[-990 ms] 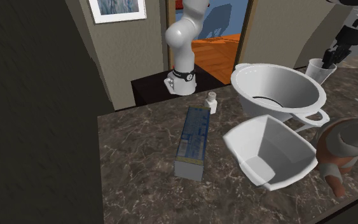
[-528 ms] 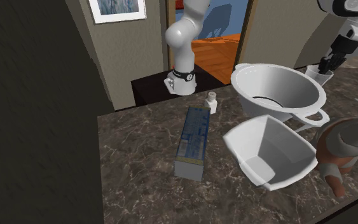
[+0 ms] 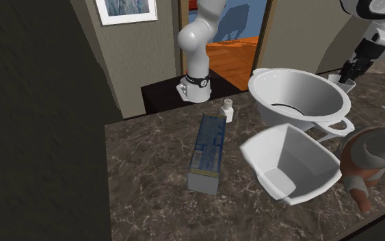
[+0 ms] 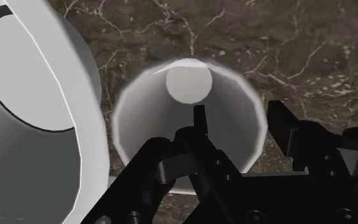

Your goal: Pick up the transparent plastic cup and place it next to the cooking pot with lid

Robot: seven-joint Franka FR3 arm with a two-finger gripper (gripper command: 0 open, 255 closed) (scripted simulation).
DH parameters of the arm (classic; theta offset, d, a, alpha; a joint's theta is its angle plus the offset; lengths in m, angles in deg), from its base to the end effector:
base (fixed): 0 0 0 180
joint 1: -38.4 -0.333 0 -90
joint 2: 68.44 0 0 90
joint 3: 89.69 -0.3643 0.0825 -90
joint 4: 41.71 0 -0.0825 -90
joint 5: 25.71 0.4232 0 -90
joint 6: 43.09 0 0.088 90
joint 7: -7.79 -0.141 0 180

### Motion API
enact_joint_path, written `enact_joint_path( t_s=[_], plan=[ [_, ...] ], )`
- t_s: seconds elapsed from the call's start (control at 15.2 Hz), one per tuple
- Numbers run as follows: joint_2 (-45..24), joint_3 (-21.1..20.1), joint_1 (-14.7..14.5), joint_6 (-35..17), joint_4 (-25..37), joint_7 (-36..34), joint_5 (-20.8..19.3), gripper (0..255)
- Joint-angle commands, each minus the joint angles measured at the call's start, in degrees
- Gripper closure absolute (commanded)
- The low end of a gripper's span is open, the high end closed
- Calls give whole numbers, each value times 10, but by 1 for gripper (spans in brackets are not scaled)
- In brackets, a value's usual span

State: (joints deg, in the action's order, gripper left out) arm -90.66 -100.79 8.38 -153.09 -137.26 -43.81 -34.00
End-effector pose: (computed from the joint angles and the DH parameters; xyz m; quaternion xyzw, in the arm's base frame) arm 0.5415 0.4367 0.3676 0.9953 -0.0668 -0.0225 0.0662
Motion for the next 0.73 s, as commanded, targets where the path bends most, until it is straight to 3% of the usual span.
enact_joint_path(
  t_s=[0.0, 0.26, 0.53, 0.66],
  plan=[
    [0, 1, 1, 0, -2, 0, 0, 0],
    [-1, 1, 1, 1, 0, 0, -1, 0],
    [7, -2, -3, 71, 62, 4, 4, 0],
    [7, -2, -3, 70, 62, 4, 4, 0]
  ],
)
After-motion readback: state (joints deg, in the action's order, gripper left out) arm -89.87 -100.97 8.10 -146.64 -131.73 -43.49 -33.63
